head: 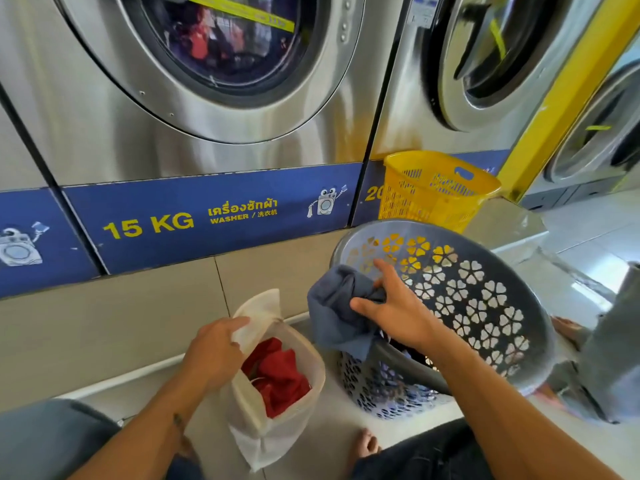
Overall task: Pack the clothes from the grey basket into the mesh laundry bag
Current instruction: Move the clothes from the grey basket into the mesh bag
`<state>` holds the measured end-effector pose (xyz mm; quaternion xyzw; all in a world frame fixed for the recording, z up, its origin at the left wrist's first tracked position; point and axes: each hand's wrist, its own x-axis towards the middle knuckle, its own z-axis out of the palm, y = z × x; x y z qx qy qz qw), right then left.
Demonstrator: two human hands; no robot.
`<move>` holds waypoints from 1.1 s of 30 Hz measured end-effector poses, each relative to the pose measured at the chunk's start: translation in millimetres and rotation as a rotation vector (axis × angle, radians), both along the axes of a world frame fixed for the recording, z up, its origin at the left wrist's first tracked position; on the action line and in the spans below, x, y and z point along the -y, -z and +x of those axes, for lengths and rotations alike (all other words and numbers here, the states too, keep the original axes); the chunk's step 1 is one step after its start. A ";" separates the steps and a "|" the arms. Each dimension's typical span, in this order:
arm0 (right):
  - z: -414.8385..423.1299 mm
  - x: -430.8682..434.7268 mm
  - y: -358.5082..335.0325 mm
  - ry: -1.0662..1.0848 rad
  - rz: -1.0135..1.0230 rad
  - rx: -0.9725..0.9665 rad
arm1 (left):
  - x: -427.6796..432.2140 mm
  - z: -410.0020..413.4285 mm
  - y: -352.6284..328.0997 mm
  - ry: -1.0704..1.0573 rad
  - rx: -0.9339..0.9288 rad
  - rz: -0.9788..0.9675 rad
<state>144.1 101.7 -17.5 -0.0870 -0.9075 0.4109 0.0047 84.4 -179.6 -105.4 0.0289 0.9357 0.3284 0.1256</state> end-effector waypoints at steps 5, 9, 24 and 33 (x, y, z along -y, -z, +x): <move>3.1 9.0 15.0 -0.060 0.364 -0.008 | -0.6 -1.5 2.3 -0.011 0.015 0.013; 1.5 33.0 22.5 -0.096 0.543 -0.194 | 0.0 -2.3 3.9 0.012 0.004 0.008; -5.2 64.7 2.6 -0.277 0.831 -0.376 | 10.2 -3.4 6.0 0.007 0.008 0.014; -8.8 53.0 27.4 -0.044 0.521 -0.037 | 4.8 -2.8 6.8 -0.004 -0.008 0.070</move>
